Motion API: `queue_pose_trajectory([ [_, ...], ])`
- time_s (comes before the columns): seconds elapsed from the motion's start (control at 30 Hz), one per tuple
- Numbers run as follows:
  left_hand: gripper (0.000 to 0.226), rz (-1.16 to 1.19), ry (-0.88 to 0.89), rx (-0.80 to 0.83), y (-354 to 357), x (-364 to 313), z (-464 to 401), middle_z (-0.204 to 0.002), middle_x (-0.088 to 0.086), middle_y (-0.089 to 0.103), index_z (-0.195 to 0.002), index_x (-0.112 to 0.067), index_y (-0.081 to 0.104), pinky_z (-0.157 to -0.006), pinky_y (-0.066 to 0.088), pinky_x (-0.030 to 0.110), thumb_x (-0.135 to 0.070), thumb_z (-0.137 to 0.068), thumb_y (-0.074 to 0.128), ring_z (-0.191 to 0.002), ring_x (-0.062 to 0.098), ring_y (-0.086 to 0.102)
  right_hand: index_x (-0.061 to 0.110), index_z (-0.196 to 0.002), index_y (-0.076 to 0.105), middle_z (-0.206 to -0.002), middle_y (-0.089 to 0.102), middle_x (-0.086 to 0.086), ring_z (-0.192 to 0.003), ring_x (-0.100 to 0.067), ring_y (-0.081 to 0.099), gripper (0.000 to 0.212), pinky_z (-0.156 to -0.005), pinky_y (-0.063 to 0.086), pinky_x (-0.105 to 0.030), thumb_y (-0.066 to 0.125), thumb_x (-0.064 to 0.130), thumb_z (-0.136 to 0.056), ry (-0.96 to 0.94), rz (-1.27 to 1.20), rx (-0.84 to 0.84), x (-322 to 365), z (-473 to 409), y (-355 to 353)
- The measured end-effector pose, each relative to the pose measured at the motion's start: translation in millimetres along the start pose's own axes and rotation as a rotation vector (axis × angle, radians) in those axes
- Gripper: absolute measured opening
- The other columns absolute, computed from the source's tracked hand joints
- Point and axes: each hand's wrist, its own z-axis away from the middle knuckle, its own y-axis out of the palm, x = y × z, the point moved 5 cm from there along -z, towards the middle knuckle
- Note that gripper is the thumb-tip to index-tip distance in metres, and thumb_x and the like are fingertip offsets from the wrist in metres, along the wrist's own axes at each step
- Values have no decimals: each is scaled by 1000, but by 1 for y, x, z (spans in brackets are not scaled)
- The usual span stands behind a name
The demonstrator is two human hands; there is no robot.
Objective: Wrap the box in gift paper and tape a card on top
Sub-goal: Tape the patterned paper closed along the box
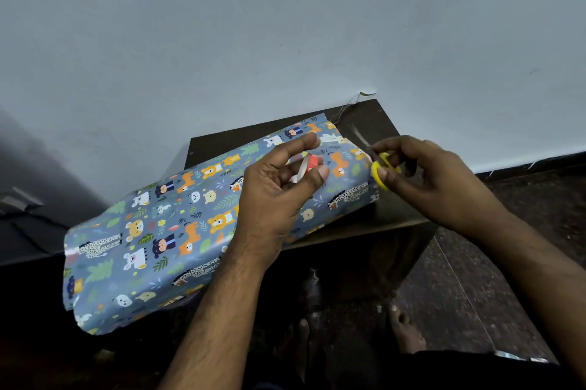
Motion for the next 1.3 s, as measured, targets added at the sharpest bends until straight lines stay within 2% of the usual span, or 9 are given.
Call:
queue_pose_trajectory([
  [0.07, 39, -14, 1, 5, 2, 0, 1, -123, 1, 73, -124, -23, 70, -90, 56, 42, -8, -89, 78, -115, 23, 69, 40, -115, 56, -90, 63, 14, -84, -14, 58, 25, -73, 51, -40, 67, 43, -92, 119, 121, -38, -10, -2, 0],
  [0.27, 42, -78, 31, 3, 7, -3, 2, -125, -3, 72, -124, -17, 70, -94, 59, 43, -7, -85, 81, -112, 15, 71, 33, -95, 61, -93, 69, 1, -92, -26, 61, 12, -70, 49, -35, 69, 40, -89, 375, 423, 93, -26, 0, 15],
  [0.5, 44, -158, 90, 1, 9, -1, 2, -128, -9, 69, -123, -20, 71, -84, 60, 34, -12, -82, 84, -111, 13, 70, 21, -95, 75, -97, 49, -3, -101, -30, 57, 15, -71, 48, -36, 60, 20, -94, 357, 574, 124, -20, -2, 28],
  [0.67, 50, -217, 158, 10, 13, -2, 2, -123, -9, 69, -126, -17, 71, -88, 57, 33, -18, -78, 87, -111, 16, 69, 19, -91, 69, -84, 58, 3, -74, -15, 56, 15, -65, 38, -28, 61, 27, -100, 123, 134, -295, 16, -7, 6],
  [0.73, 51, -228, 188, 21, 17, -3, 1, -122, -9, 69, -126, -17, 71, -93, 58, 41, -18, -77, 87, -111, 17, 69, 21, -91, 71, -83, 66, 6, -68, -10, 59, 20, -64, 43, -23, 62, 37, -100, 127, -115, -231, 26, -8, 15],
  [0.87, 50, -217, 215, 69, 26, -4, 2, -123, -2, 70, -126, -9, 70, -96, 57, 47, -11, -79, 85, -114, 21, 68, 20, -98, 76, -90, 76, 0, -82, -24, 71, 22, -75, 58, -41, 62, 38, -101, 155, -375, -24, 34, -5, 34],
  [1.03, 51, -175, 169, 109, 31, -1, 3, -124, 4, 71, -128, -10, 67, -98, 54, 54, -11, -80, 84, -115, 28, 68, 8, -96, 76, -81, 75, -8, -65, -8, 62, 22, -61, 48, -20, 65, 26, -99, 178, -636, -6, 32, -6, 29],
  [1.17, 65, -79, 74, 149, 37, 0, 6, -129, 2, 69, -138, -12, 60, -96, 57, 37, 5, -79, 82, -112, 25, 71, 4, -93, 77, -81, 76, -6, -64, -4, 61, 18, -59, 44, -13, 68, 19, -97, 200, -641, 29, 28, -6, 31],
  [1.3, 73, -35, 65, 184, 39, -1, 7, -133, 3, 66, -146, -13, 52, -95, 57, 33, 9, -81, 78, -108, 29, 72, 5, -90, 76, -87, 77, -9, -81, -16, 71, 17, -73, 54, -24, 69, 18, -96, 192, -632, 15, 28, -7, 28],
])
